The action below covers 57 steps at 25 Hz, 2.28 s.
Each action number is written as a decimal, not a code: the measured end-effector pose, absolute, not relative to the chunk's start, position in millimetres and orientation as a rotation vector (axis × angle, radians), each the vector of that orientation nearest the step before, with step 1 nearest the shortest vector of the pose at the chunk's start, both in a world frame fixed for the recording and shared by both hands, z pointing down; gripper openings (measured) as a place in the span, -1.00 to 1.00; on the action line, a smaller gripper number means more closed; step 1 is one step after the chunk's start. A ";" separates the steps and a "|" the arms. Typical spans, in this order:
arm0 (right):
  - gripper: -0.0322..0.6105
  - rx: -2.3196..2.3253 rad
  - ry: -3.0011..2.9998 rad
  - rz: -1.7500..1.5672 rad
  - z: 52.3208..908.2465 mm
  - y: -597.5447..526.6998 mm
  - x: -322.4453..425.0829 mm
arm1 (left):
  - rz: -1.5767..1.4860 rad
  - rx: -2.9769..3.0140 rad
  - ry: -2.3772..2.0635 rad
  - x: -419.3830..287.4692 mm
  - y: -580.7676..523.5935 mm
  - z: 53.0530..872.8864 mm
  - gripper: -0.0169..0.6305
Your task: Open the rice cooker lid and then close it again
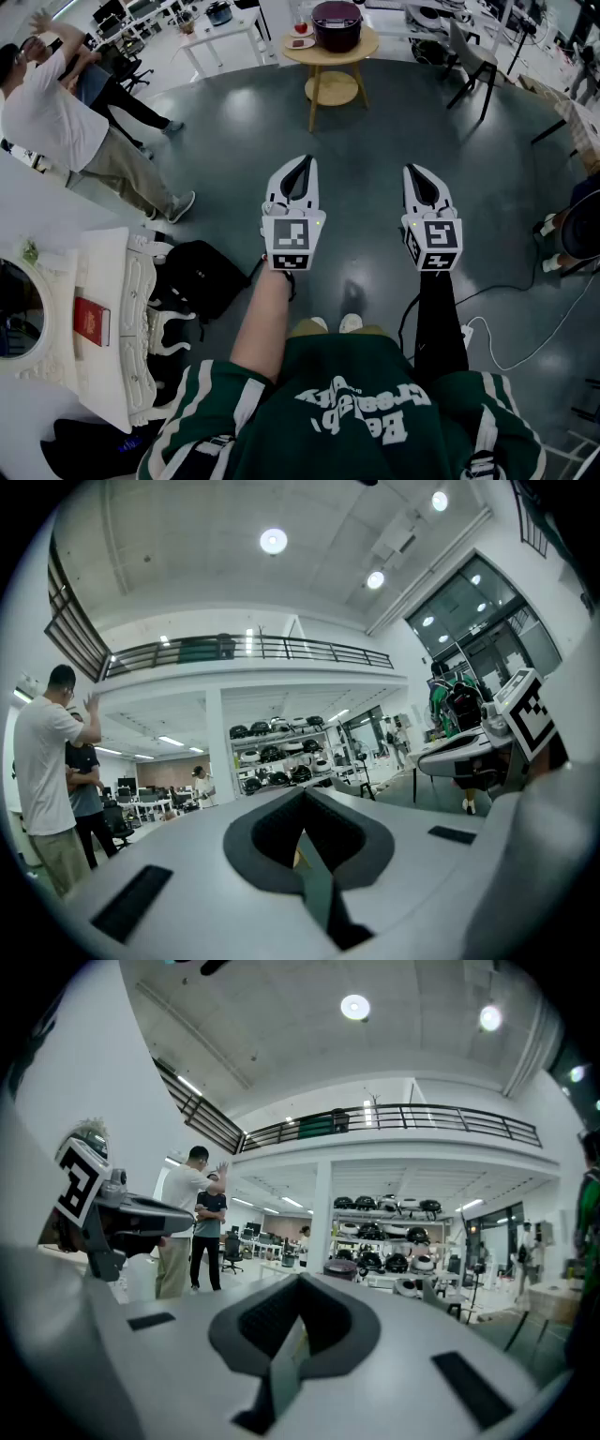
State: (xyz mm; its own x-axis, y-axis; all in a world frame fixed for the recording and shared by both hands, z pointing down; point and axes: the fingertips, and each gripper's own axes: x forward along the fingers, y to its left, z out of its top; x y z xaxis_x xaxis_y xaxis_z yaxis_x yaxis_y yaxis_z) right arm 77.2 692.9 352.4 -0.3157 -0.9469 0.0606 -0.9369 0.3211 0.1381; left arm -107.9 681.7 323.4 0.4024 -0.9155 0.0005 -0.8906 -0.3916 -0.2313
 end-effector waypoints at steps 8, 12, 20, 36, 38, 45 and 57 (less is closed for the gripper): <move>-0.89 1.755 -2.441 -0.094 355.8 695.4 88.5 | -0.195 -2.449 1.638 -106.8 684.2 322.1 -0.96; -0.89 1.788 -2.467 -0.058 353.9 694.1 92.6 | -0.194 -2.440 1.652 -111.6 683.8 317.3 -0.96; -0.89 1.774 -2.475 -0.036 358.1 666.8 91.8 | -0.193 -2.443 1.645 -110.9 659.6 316.7 -0.96; -0.89 1.749 -2.452 -0.019 365.1 501.0 74.5 | -0.170 -2.500 1.608 -120.1 487.6 324.1 -0.96; -0.89 1.756 -2.448 -0.021 360.0 475.8 71.0 | -0.165 -2.508 1.599 -122.1 461.3 321.2 -0.96; -0.89 1.781 -2.417 -0.023 353.7 397.9 56.1 | -0.141 -2.536 1.580 -139.0 375.9 315.1 -0.96; -0.89 1.872 -2.365 -0.050 349.9 293.7 54.5 | -0.147 -2.596 1.490 -132.3 263.4 323.0 -0.96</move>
